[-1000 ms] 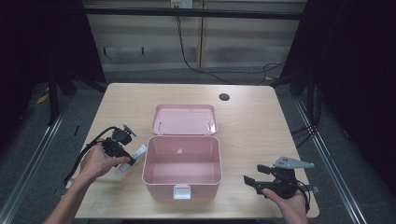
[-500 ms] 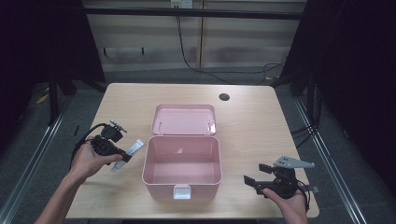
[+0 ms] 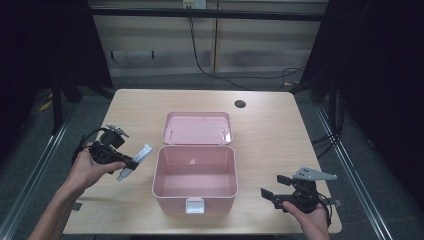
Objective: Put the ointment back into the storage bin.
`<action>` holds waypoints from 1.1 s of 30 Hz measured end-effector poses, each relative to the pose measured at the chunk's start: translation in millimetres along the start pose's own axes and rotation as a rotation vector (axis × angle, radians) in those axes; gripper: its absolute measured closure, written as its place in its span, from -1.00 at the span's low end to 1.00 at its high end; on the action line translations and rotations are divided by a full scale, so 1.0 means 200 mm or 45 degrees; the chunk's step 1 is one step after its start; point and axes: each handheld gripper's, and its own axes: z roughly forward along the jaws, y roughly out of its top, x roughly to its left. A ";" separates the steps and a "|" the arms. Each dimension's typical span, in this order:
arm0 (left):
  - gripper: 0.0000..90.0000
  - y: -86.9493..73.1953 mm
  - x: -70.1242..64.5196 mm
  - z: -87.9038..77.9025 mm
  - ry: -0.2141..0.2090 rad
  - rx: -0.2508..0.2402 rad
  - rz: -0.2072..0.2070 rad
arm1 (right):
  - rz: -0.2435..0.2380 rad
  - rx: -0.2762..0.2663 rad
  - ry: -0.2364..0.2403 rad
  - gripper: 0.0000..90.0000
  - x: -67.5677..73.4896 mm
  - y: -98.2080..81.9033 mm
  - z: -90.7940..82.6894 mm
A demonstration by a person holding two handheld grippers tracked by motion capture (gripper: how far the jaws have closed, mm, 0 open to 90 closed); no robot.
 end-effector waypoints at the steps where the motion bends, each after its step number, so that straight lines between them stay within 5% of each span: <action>1: 0.57 0.00 0.00 -0.01 -0.006 -0.014 -0.007 | -0.004 0.003 -0.001 -0.68 0.00 0.00 0.00; 6: 0.57 -0.02 0.00 -0.03 -0.021 -0.042 -0.004 | -0.003 0.003 0.002 -0.68 0.00 0.00 0.00; 14: 0.57 -0.01 -0.03 -0.08 -0.029 -0.066 0.071 | 0.000 0.007 0.003 -0.68 0.00 0.00 0.00; 17: 0.57 0.01 -0.06 -0.14 0.013 -0.099 0.108 | 0.004 0.007 -0.005 -0.69 0.00 0.00 0.00; 24: 0.57 0.05 -0.11 -0.22 0.008 -0.141 0.168 | 0.005 0.002 -0.005 -0.69 0.00 0.00 0.00; 33: 0.57 0.09 -0.19 -0.24 0.010 -0.183 0.210 | 0.003 0.000 -0.002 -0.69 0.00 0.00 0.00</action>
